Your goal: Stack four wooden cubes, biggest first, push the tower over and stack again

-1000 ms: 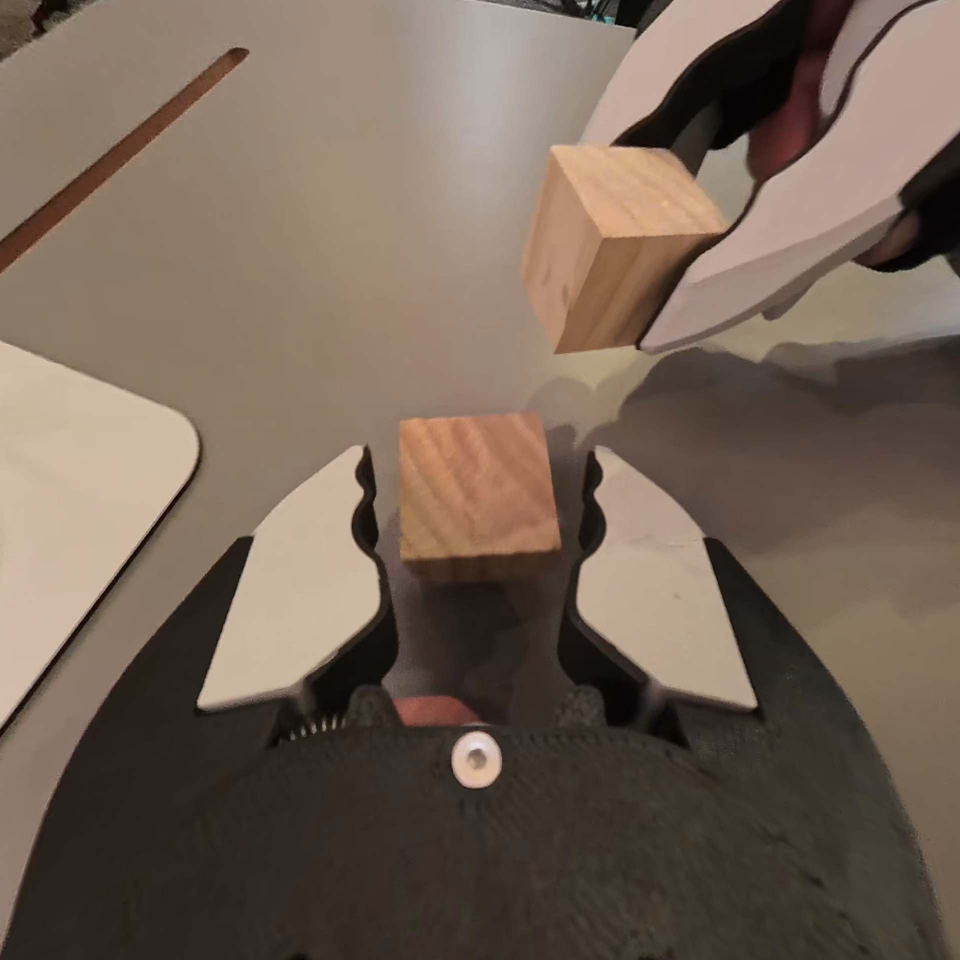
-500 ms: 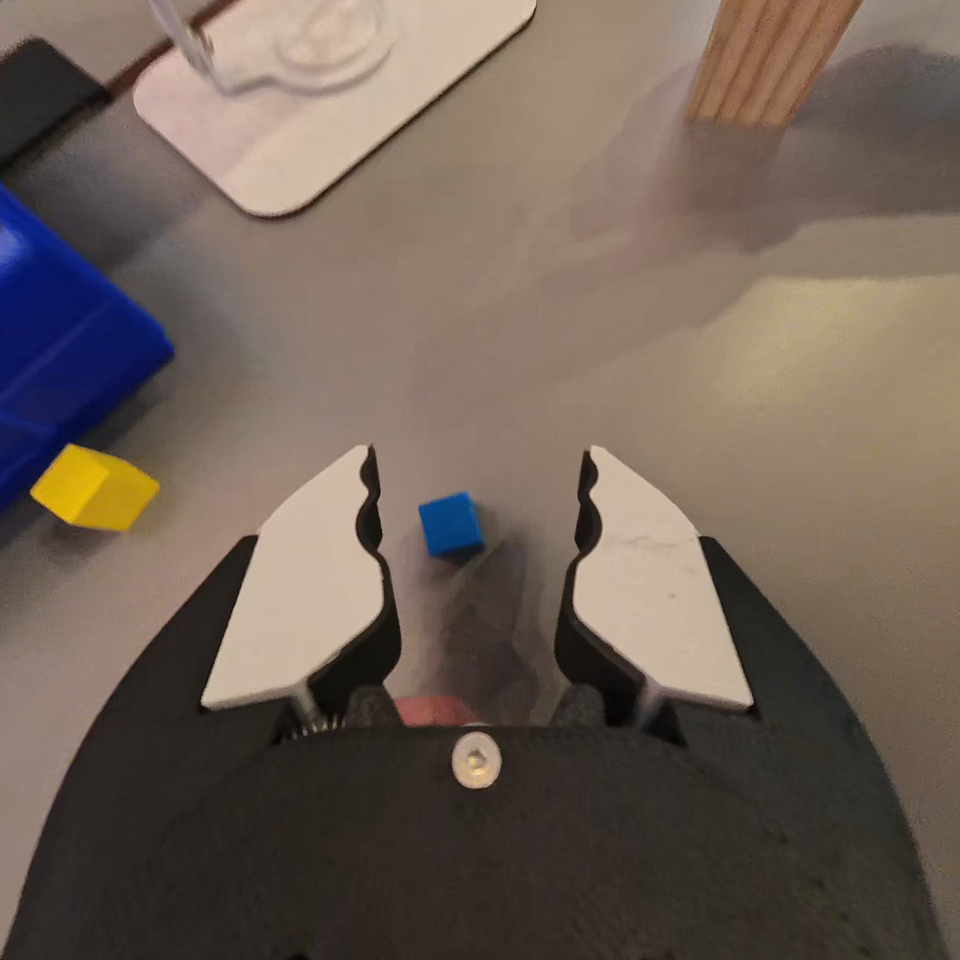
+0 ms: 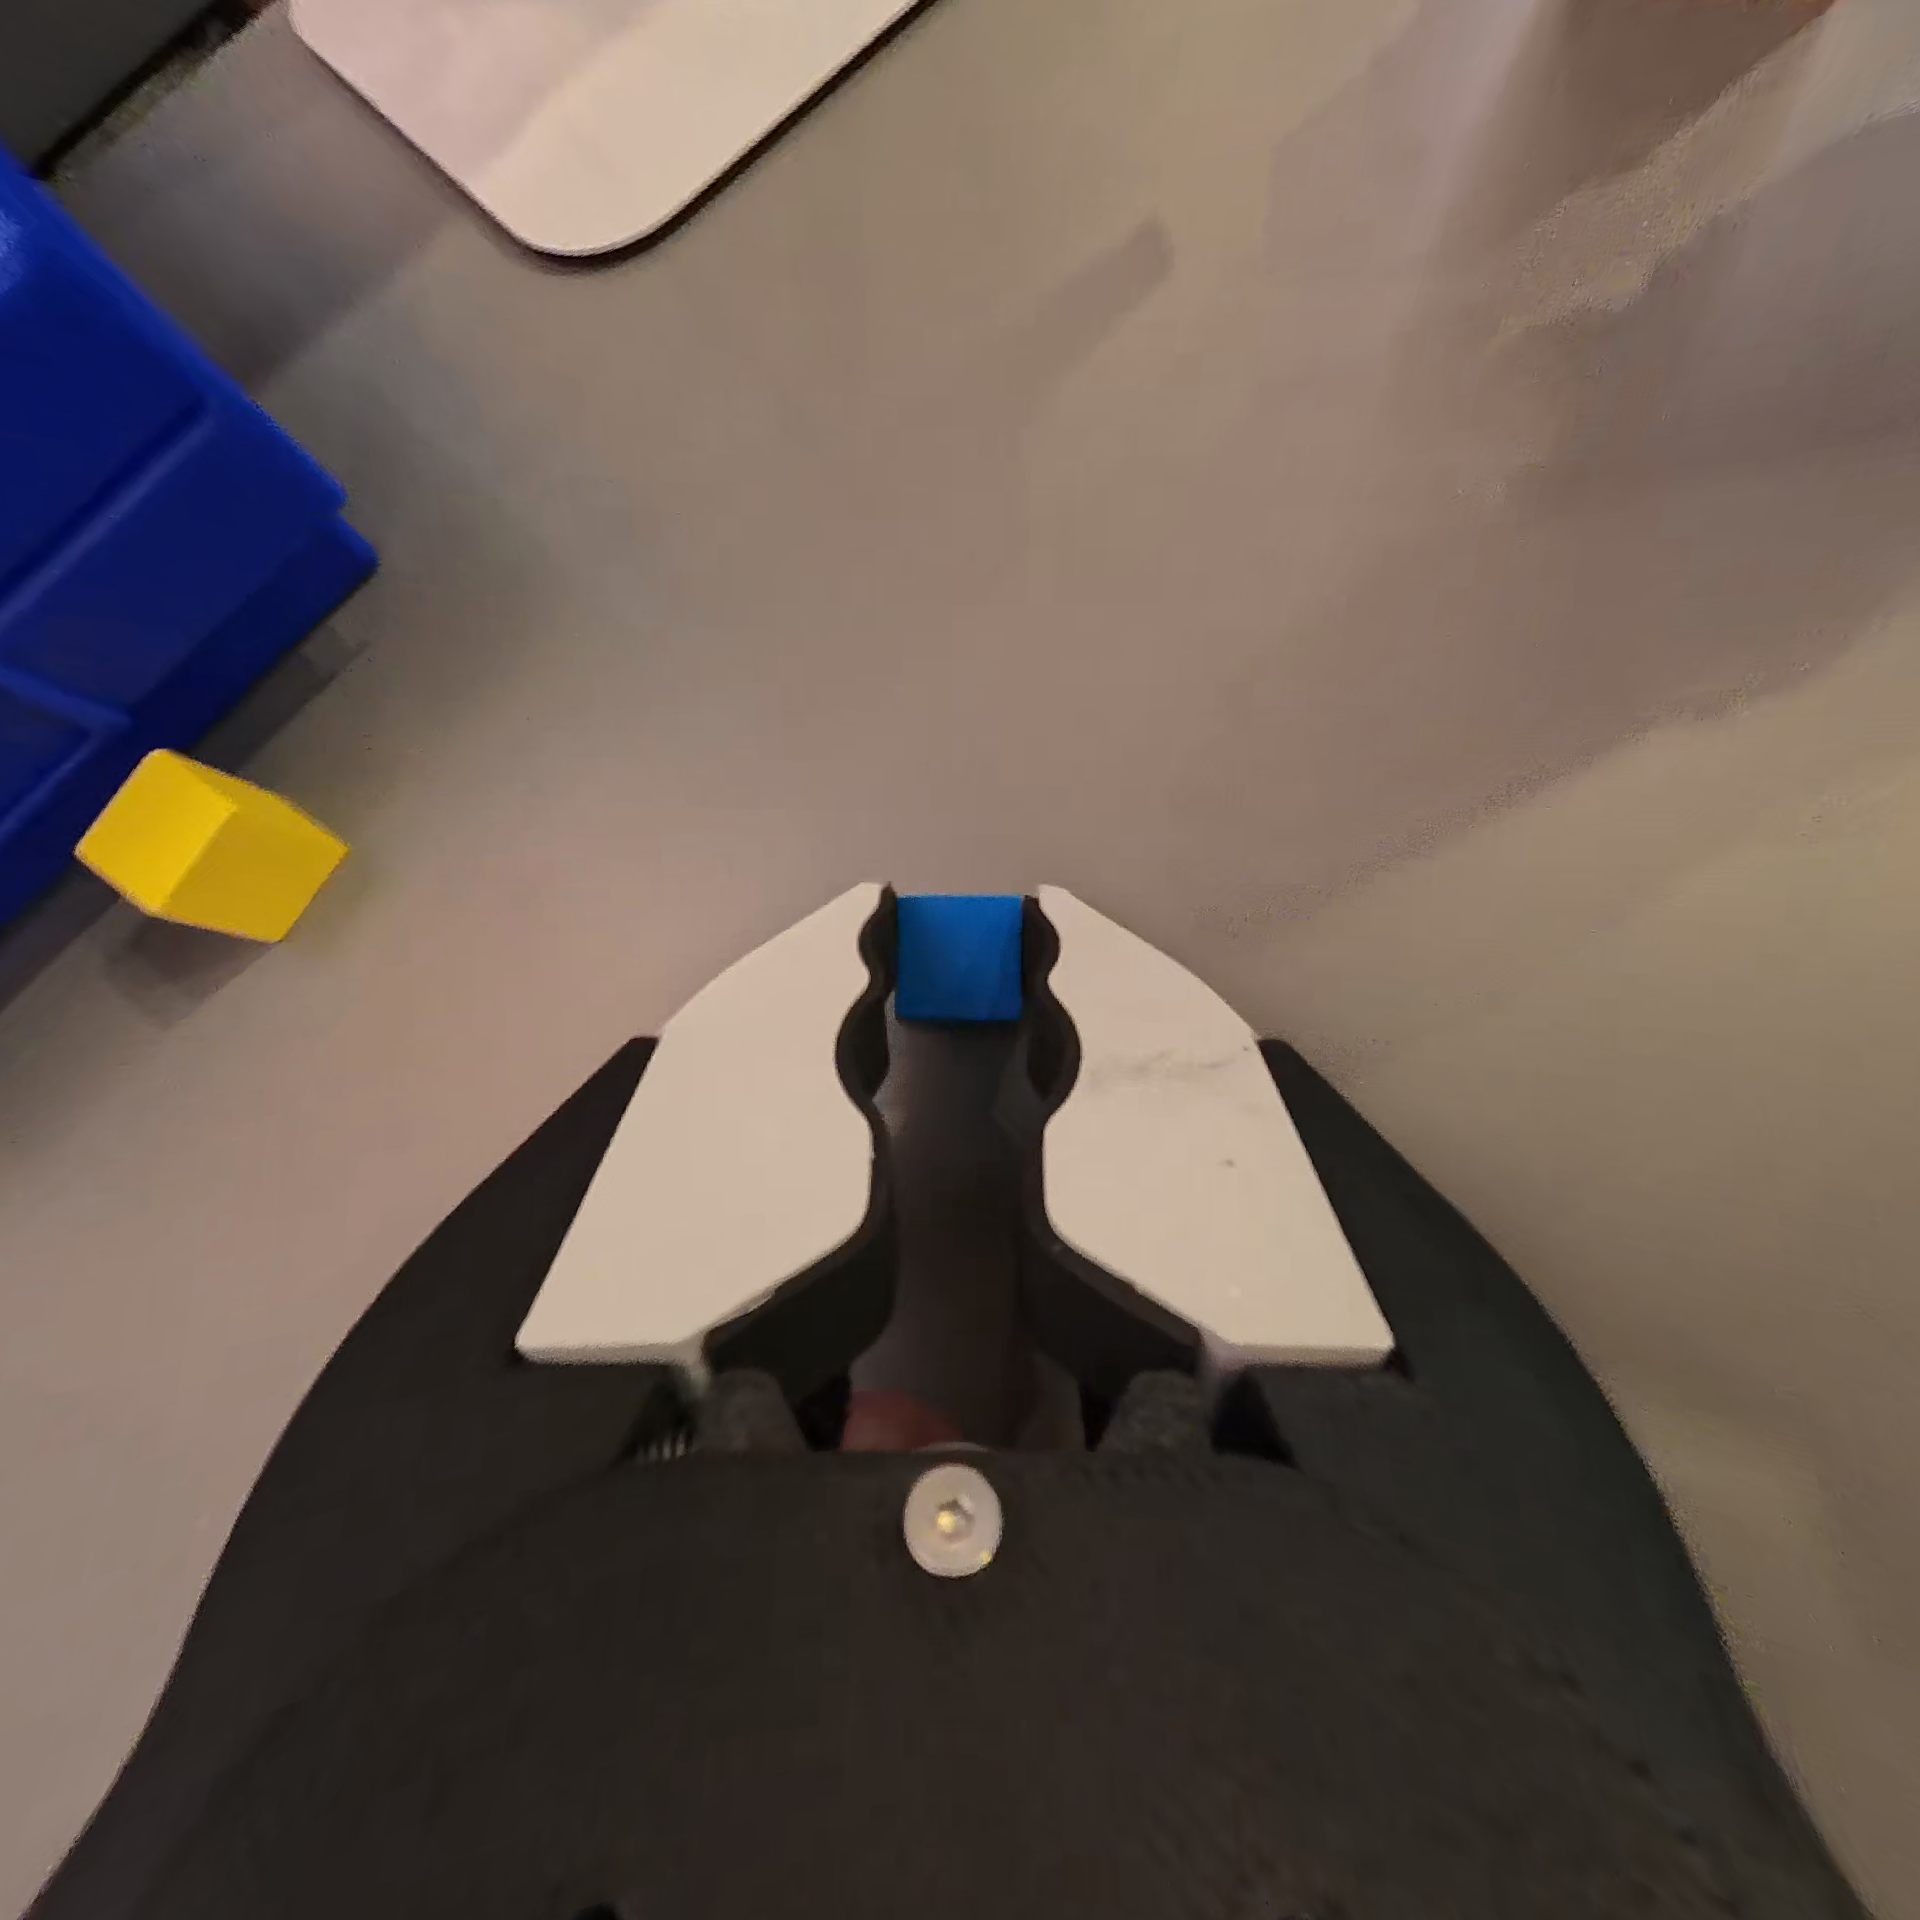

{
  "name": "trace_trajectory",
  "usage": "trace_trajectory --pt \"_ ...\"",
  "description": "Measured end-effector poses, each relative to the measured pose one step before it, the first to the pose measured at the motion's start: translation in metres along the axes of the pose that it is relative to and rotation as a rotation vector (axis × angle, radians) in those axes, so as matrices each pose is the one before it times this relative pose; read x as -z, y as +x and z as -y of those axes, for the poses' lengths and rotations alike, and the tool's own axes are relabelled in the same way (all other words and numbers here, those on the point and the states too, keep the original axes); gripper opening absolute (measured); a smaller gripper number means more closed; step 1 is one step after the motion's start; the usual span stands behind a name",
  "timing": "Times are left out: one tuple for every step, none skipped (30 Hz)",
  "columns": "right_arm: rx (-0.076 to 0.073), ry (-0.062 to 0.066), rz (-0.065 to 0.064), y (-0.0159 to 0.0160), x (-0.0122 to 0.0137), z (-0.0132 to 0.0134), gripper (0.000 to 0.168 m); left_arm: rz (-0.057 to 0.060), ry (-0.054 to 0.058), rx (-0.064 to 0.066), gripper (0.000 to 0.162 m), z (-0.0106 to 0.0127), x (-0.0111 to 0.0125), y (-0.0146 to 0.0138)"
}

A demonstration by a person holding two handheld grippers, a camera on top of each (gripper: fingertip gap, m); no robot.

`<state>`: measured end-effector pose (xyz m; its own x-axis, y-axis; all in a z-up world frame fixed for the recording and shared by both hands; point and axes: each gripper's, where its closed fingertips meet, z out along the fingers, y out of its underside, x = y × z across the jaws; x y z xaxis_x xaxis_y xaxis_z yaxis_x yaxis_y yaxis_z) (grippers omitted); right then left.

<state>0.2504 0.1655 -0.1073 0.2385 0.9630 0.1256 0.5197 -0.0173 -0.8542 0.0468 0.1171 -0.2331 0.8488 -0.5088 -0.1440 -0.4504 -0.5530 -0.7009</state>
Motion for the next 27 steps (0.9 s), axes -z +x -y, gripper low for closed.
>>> trace_trajectory --pt "0.0291 0.0118 0.0352 -0.01639 -0.01134 0.01293 0.053 0.0283 0.01 -0.0008 0.022 -0.00089 0.00412 -0.00585" --pt "0.0254 -0.0009 0.0288 -0.01425 -0.01577 0.01067 0.053 0.0261 0.018 0.0074 0.022 -0.00066 0.00487 -0.00673" --pt "0.0193 -0.0045 0.0296 -0.01225 -0.01878 0.00937 0.053 0.0111 0.0109 0.0174 0.022 -0.00215 0.00468 -0.00543" --pt "0.0099 0.0026 0.0398 -0.01105 -0.02063 0.00909 0.054 0.0053 0.0099 0.0211 0.022 -0.00248 0.00417 -0.00475" --pt "-0.0012 0.0039 0.0355 -0.00708 -0.02201 0.00764 0.053 0.0064 0.0114 0.0165 0.022 -0.0022 0.00361 -0.0044" --pt "-0.0005 -0.006 0.0181 -0.00166 -0.02303 0.00432 0.052 0.0207 0.0075 0.0094 0.022 -0.00269 0.00331 -0.00595" --pt "0.0018 -0.0176 0.016 0.00065 -0.02343 0.00064 0.051 0.0307 0.0055 0.0041 0.022 -0.00262 0.00266 -0.0077" --pt "-0.0109 -0.0189 0.0216 0.00186 -0.02239 -0.00084 0.051 0.028 0.0069 0.0044 0.022 -0.00193 0.00177 -0.00833" --pt "-0.0235 -0.0132 0.0171 0.00368 -0.02017 -0.00102 0.052 0.0245 0.009 0.0144 0.022 -0.00073 0.00086 -0.00934" --pt "-0.0232 -0.0154 0.0084 0.00512 -0.01775 -0.00149 0.052 0.0155 0.0099 0.017 0.022 0.00063 -0.0001 -0.00944" --pt "-0.0137 -0.0156 0.0035 0.00494 -0.01541 -0.00104 0.052 0.0124 0.0059 0.0138 0.022 0.00158 -0.00113 -0.01014" --pt "-0.0066 -0.0054 -0.0049 0.00525 -0.01262 0.0009 0.05 0.0083 0.0094 0.0094 0.022 0.00296 -0.00217 -0.00973" --pt "-0.0082 0.0011 -0.0112 0.00557 -0.01025 0.00198 0.047 0.0043 0.0048 0.0063 0.022 0.00304 -0.0036 -0.00918" --pt "-0.0089 -0.0015 -0.0068 0.00446 -0.00861 0.00216 0.046 0.0033 -0.009 -0.0009 0.022 0.00158 -0.00511 -0.0094" --pt "-0.0081 -0.0039 -0.0054 0.00399 -0.00741 0.00212 0.045 0.0032 -0.0095 -0.0034 0.022 0.00159 -0.0056 -0.00942" --pt "-0.0055 -0.0029 -0.0095 0.00418 -0.0067 0.00246 0.04 0.017 -0.0034 0.0028 0.022 0.00243 -0.00613 -0.01151" --pt "-0.0031 -0.0062 -0.0161 0.00462 -0.00671 0.00187 0.035 0.0182 -0.0189 -0.0089 0.022 -0.00013 -0.00689 -0.01088" --pt "-0.004 -0.0061 -0.0079 0.00289 -0.00668 0.00163 0.034 -0.0014 -0.0305 -0.0146 0.022 -0.00208 -0.00674 -0.00714" --pt "0.0007 -0.0038 0.0045 0.00038 -0.00657 0.00165 0.032 -0.019 -0.0017 -0.0086 0.022 0.00124 -0.006 -0.00353" --pt "0.0078 -0.0097 -0.0091 0.00188 -0.00627 0.00079 0.028 -0.0314 0.0237 0.0029 0.022 0.00414 -0.0048 -0.00093" --pt "0.0075 -0.011 -0.0143 0.00244 -0.00562 0.00052 0.032 -0.0325 -0.0044 0.0173 0.022 0.00049 -0.00459 -0.00012" --pt "0.0024 -0.007 -0.0028 0.00073 -0.00482 0.00073 0.037 -0.0477 -0.0015 -0.0094 0.022 0.00108 -0.00343 0.00376" --pt "0.002 -0.005 -0.0035 0.00076 -0.00449 0.00063 0.038 -0.0455 0.0213 -0.0177 0.022 0.00423 -0.00186 0.00495" --pt "0.006 -0.0024 -0.0102 0.00143 -0.00425 0.00094 0.038 -0.0282 0.0032 0.0033 0.022 0.00167 -0.00175 0.00225" --pt "0.0069 -0.0057 -0.0093 0.00113 -0.00411 0.00037 0.037 -0.0324 -0.0117 -0.0068 0.022 -0.00058 -0.00169 0.00303" --pt "0.0077 -0.0138 -0.0004 -0.00025 -0.00394 -0.0004 0.036 -0.0254 -0.0026 -0.0198 0.022 0.00054 -0.00159 0.00252" --pt "0.0105 -0.0055 0.0028 -0.00054 -0.00268 0.00113 0.035 -0.0227 0.0005 -0.0207 0.022 0.00093 -0.00193 0.00214"
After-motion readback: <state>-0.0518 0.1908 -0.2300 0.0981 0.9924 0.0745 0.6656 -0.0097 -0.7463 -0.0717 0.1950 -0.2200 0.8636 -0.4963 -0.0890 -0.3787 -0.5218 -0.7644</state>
